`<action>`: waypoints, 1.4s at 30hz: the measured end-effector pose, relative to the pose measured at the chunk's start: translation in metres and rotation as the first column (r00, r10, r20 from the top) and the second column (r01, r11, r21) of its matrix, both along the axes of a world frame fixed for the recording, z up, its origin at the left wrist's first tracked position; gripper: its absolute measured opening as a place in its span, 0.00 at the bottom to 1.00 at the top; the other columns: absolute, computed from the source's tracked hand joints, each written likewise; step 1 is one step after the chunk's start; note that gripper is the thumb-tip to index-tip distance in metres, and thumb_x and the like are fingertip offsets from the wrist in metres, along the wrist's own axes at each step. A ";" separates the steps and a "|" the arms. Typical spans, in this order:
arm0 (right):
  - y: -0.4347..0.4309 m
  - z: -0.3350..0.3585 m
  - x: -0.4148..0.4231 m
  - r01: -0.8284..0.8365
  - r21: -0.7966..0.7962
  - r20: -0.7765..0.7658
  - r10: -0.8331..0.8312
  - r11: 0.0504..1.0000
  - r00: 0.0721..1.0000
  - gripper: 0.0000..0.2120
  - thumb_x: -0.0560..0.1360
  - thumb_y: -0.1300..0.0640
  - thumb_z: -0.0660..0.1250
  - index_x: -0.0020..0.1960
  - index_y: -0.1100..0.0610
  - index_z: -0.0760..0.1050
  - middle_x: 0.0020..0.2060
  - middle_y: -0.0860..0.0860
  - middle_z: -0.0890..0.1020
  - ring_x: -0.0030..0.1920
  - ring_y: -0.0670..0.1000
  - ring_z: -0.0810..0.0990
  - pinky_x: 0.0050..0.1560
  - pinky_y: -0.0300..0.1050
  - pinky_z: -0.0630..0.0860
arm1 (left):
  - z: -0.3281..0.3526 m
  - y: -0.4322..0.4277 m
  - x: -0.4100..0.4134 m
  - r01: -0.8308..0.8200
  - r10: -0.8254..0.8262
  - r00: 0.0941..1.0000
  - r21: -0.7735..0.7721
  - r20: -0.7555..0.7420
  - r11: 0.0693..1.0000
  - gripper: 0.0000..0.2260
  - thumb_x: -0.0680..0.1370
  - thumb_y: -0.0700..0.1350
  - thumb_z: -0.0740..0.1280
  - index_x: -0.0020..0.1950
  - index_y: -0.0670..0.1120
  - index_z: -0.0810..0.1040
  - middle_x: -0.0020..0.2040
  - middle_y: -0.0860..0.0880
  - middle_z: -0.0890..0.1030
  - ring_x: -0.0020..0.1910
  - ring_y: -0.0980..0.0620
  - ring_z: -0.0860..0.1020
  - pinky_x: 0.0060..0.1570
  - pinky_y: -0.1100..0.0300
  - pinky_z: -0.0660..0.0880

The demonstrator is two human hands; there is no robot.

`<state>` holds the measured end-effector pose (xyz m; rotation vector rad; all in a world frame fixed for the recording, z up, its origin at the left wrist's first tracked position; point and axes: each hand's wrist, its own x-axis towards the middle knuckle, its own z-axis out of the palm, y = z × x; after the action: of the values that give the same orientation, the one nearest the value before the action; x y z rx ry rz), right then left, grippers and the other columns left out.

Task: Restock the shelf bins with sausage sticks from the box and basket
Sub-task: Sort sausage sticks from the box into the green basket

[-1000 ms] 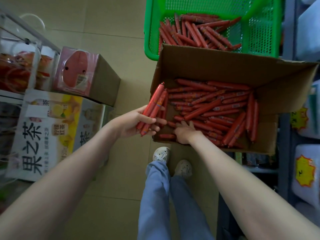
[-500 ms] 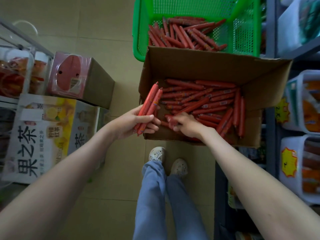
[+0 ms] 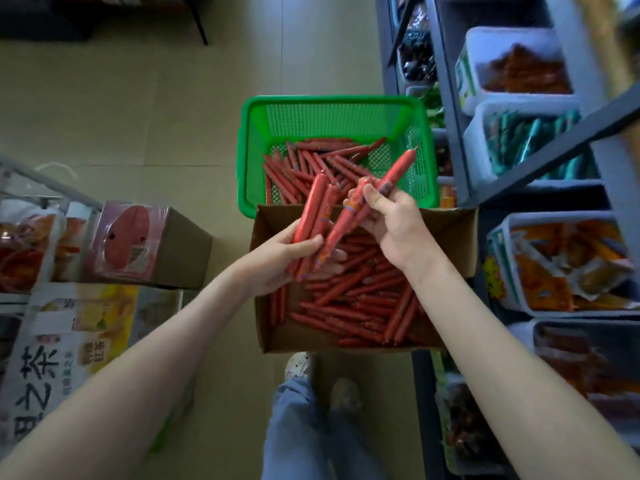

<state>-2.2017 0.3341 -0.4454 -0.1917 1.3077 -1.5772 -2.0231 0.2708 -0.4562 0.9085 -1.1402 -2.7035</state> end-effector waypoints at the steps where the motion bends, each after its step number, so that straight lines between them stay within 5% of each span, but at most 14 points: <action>1: -0.009 0.000 -0.005 0.008 0.002 -0.014 -0.008 1.000 1.000 0.04 0.79 0.64 0.61 0.47 0.57 0.73 0.38 0.52 0.80 0.39 0.48 0.81 0.38 0.42 0.79 | 0.003 -0.006 -0.008 0.020 -0.020 1.000 0.031 -0.005 0.999 0.16 0.75 0.40 0.63 0.62 0.47 0.69 0.49 0.36 0.82 0.43 0.43 0.83 0.51 0.47 0.78; 7: -0.061 -0.019 -0.025 -0.094 0.149 -0.229 0.127 0.984 0.965 0.05 0.79 0.64 0.60 0.54 0.60 0.71 0.43 0.52 0.79 0.40 0.49 0.80 0.40 0.47 0.80 | -0.004 -0.058 -0.057 -0.046 0.051 0.994 -0.054 0.096 0.997 0.08 0.77 0.34 0.63 0.55 0.43 0.71 0.37 0.43 0.80 0.30 0.52 0.78 0.41 0.54 0.80; 11: -0.100 -0.034 -0.046 0.029 0.172 -0.239 0.013 0.985 0.971 0.09 0.79 0.69 0.58 0.54 0.59 0.72 0.46 0.53 0.80 0.47 0.53 0.81 0.45 0.48 0.80 | -0.015 -0.111 -0.084 -0.077 0.099 0.976 -0.116 0.195 0.990 0.07 0.78 0.35 0.63 0.52 0.45 0.72 0.38 0.44 0.80 0.32 0.52 0.78 0.40 0.55 0.80; 14: -0.123 -0.048 -0.064 0.008 0.308 -0.294 0.087 0.951 0.952 0.17 0.78 0.69 0.59 0.66 0.64 0.66 0.52 0.54 0.80 0.49 0.51 0.79 0.52 0.45 0.77 | -0.039 -0.148 -0.101 -0.005 0.087 0.949 -0.264 0.303 0.965 0.12 0.79 0.40 0.64 0.62 0.46 0.71 0.45 0.45 0.79 0.40 0.51 0.80 0.41 0.56 0.79; 17: -0.120 -0.070 -0.074 -0.087 0.598 -0.382 0.379 0.797 0.843 0.21 0.78 0.63 0.62 0.70 0.64 0.65 0.64 0.59 0.74 0.62 0.55 0.74 0.63 0.50 0.70 | -0.065 -0.162 -0.108 0.350 0.052 0.793 -0.524 0.607 0.776 0.26 0.79 0.49 0.64 0.74 0.46 0.60 0.55 0.48 0.76 0.54 0.46 0.78 0.52 0.55 0.73; 19: -0.105 -0.079 -0.072 -0.010 0.586 -0.501 0.372 0.810 0.782 0.13 0.77 0.60 0.62 0.60 0.55 0.75 0.58 0.57 0.79 0.60 0.55 0.77 0.60 0.52 0.74 | -0.074 -0.154 -0.107 0.508 0.122 0.692 -0.600 0.711 0.618 0.26 0.80 0.48 0.61 0.76 0.46 0.57 0.60 0.44 0.75 0.56 0.43 0.76 0.51 0.56 0.71; 21: -0.082 -0.075 -0.064 0.145 0.419 -0.638 0.178 0.896 0.749 0.12 0.76 0.63 0.60 0.44 0.48 0.77 0.43 0.51 0.82 0.48 0.52 0.82 0.50 0.50 0.78 | -0.078 -0.137 -0.103 0.417 0.213 0.751 -0.699 0.625 0.581 0.24 0.81 0.44 0.57 0.76 0.49 0.56 0.59 0.43 0.77 0.49 0.45 0.76 0.45 0.57 0.69; 24: -0.032 -0.065 -0.045 0.294 0.238 -0.710 -0.041 0.926 0.703 0.11 0.76 0.65 0.59 0.42 0.51 0.75 0.37 0.49 0.79 0.40 0.48 0.79 0.44 0.45 0.76 | -0.071 -0.093 -0.088 0.225 0.328 0.865 -0.879 0.379 0.421 0.21 0.81 0.40 0.56 0.75 0.48 0.61 0.54 0.44 0.75 0.50 0.47 0.74 0.50 0.57 0.68; 28: 0.031 -0.072 -0.023 0.211 0.231 -0.894 0.121 0.950 0.431 0.10 0.75 0.61 0.61 0.55 0.61 0.73 0.51 0.56 0.76 0.55 0.53 0.76 0.59 0.49 0.73 | -0.059 -0.040 -0.062 0.132 0.256 0.956 -0.989 0.143 0.063 0.18 0.79 0.37 0.59 0.70 0.40 0.69 0.57 0.39 0.75 0.56 0.44 0.72 0.59 0.53 0.67; 33: 0.075 -0.101 -0.010 0.181 0.359 -0.927 0.327 0.916 0.181 0.24 0.74 0.61 0.64 0.68 0.64 0.63 0.62 0.62 0.70 0.65 0.57 0.68 0.68 0.49 0.66 | -0.080 0.011 -0.033 0.200 0.069 0.978 -0.978 0.197 -0.050 0.18 0.77 0.37 0.63 0.68 0.42 0.73 0.57 0.39 0.75 0.55 0.42 0.74 0.57 0.49 0.71; 36: 0.104 -0.135 -0.004 0.275 0.622 -0.781 0.555 0.733 0.285 0.32 0.72 0.63 0.68 0.72 0.61 0.58 0.66 0.63 0.67 0.67 0.62 0.66 0.67 0.58 0.66 | -0.104 0.029 -0.021 0.389 0.022 0.921 -0.919 0.388 -0.058 0.21 0.76 0.40 0.61 0.69 0.45 0.72 0.58 0.39 0.75 0.54 0.41 0.74 0.52 0.48 0.73; 39: 0.132 -0.158 -0.006 0.313 0.856 -0.511 0.588 0.411 0.627 0.41 0.72 0.55 0.70 0.76 0.58 0.48 0.72 0.61 0.60 0.71 0.61 0.61 0.69 0.56 0.60 | -0.128 0.039 -0.017 0.523 0.004 0.852 -0.851 0.523 -0.046 0.25 0.72 0.40 0.63 0.70 0.46 0.69 0.60 0.37 0.73 0.56 0.37 0.74 0.55 0.44 0.73; 40: 0.139 -0.165 -0.007 0.260 0.897 -0.426 0.540 0.358 0.726 0.43 0.73 0.53 0.70 0.76 0.57 0.45 0.72 0.60 0.60 0.71 0.61 0.61 0.69 0.56 0.62 | -0.136 0.042 -0.017 0.553 -0.001 0.833 -0.832 0.554 -0.042 0.26 0.72 0.39 0.65 0.70 0.46 0.69 0.61 0.36 0.73 0.57 0.35 0.73 0.56 0.43 0.73; 42: 0.149 -0.179 -0.007 0.133 0.906 -0.303 0.395 0.403 0.867 0.47 0.71 0.53 0.72 0.77 0.56 0.42 0.72 0.60 0.62 0.70 0.61 0.64 0.69 0.55 0.64 | -0.151 0.047 -0.020 0.613 -0.003 0.789 -0.788 0.614 -0.061 0.27 0.73 0.40 0.67 0.72 0.46 0.67 0.64 0.35 0.70 0.59 0.34 0.72 0.58 0.41 0.70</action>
<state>-2.2083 0.4828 -0.6243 0.0254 2.3283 -0.4350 -2.0429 0.3183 -0.6073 0.8986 -3.0294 -0.8450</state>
